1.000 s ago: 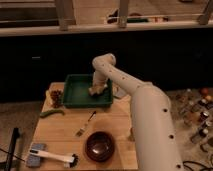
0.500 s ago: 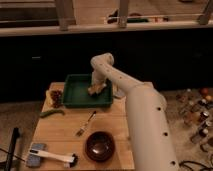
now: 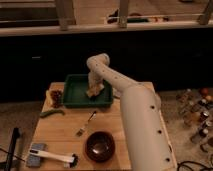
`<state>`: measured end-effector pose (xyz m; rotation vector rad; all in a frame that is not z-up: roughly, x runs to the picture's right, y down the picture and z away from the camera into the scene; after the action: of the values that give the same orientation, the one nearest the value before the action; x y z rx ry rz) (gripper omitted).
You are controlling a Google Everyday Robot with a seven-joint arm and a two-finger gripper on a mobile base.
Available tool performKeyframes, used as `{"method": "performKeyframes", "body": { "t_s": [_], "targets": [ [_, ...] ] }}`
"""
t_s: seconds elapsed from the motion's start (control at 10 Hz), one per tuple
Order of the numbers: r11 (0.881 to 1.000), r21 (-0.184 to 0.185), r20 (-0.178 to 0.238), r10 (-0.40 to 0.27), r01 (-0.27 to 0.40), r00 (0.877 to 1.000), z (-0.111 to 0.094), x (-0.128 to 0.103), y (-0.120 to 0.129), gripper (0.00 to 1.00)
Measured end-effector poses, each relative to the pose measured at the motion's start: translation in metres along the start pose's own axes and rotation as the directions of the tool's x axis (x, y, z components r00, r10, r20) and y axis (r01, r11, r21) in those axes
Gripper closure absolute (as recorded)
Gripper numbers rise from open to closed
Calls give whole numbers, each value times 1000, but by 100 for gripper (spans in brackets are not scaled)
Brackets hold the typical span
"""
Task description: Wipe tray with eraser
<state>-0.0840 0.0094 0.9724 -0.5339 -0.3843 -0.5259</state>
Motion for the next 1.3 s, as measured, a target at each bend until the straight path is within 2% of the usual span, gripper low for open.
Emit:
{"method": "performKeyframes", "body": {
  "t_s": [0.3,0.5,0.7,0.9,1.3],
  "targets": [
    [993,-5,68,-115,115,991,-3,-35,7,100],
    [985,-27,87,-167,170,982,-7,-47,21,100],
    [983,-62,78,-166,171,983,-7,-44,30,100],
    [985,-114,24,-128,130,991,-10,-14,45,100],
    [990,-122,-31,-76,72,997,0,11,21,100]
  ]
}}
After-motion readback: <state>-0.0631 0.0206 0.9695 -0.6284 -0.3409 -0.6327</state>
